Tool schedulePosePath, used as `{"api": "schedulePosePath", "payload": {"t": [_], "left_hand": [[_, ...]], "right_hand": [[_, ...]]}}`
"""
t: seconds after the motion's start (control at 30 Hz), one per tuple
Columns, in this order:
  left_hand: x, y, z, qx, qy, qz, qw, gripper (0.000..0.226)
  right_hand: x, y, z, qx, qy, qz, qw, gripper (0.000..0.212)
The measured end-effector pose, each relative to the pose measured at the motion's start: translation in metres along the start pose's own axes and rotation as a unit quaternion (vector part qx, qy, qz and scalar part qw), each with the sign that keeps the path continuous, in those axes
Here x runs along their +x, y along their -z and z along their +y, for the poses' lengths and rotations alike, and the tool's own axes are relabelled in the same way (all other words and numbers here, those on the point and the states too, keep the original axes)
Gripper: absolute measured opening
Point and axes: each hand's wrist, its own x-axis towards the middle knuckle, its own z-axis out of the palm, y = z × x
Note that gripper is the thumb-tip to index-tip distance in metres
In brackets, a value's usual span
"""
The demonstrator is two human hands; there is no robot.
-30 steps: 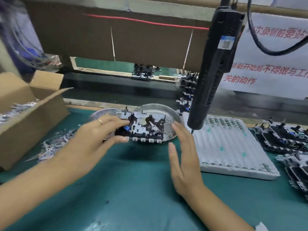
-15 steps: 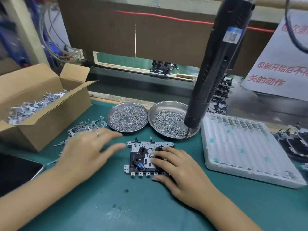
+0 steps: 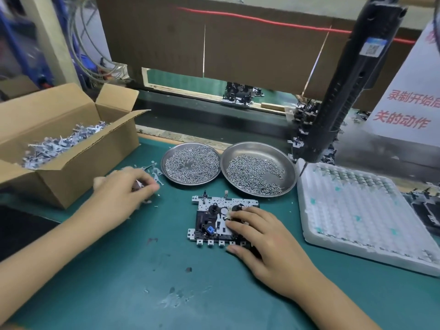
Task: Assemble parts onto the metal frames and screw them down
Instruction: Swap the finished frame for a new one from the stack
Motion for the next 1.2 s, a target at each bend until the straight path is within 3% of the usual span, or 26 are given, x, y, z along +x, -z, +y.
{"api": "schedulePosePath", "payload": {"t": [0.07,0.37,0.53,0.63,0.83,0.9,1.0,1.1,1.2], "left_hand": [[0.005,0.007,0.001,-0.053,0.011,0.009,0.999,0.013],[0.005,0.008,0.003,-0.089,-0.007,0.05,0.995,0.01],[0.006,0.005,0.0,-0.099,-0.019,0.021,0.995,0.005],[0.002,0.004,-0.005,-0.045,-0.037,0.001,0.998,0.026],[-0.005,0.011,-0.006,-0.029,-0.164,0.117,0.979,0.011],[-0.005,0.011,-0.008,0.002,-0.188,0.124,0.974,0.009],[-0.004,0.009,-0.016,0.03,-0.161,0.104,0.981,0.011],[-0.002,0.012,-0.017,0.035,-0.159,0.134,0.977,0.013],[-0.001,0.014,-0.011,-0.017,-0.142,0.153,0.978,0.015]], "right_hand": [[0.0,0.0,0.0,0.003,-0.003,-0.002,1.0,0.041],[-0.002,0.001,-0.001,0.01,-0.007,-0.003,1.0,0.04],[-0.002,0.001,-0.001,0.013,-0.005,0.004,1.0,0.04],[-0.001,0.001,-0.002,0.016,-0.004,0.005,1.0,0.04],[-0.001,0.0,-0.001,0.021,-0.006,0.001,1.0,0.04],[-0.001,-0.001,-0.001,0.02,-0.005,0.003,1.0,0.041],[-0.001,-0.001,0.0,0.025,-0.003,0.006,1.0,0.041],[-0.001,-0.001,-0.001,0.029,0.0,0.009,1.0,0.04],[-0.001,-0.001,0.0,0.029,0.001,0.01,1.0,0.04]]}}
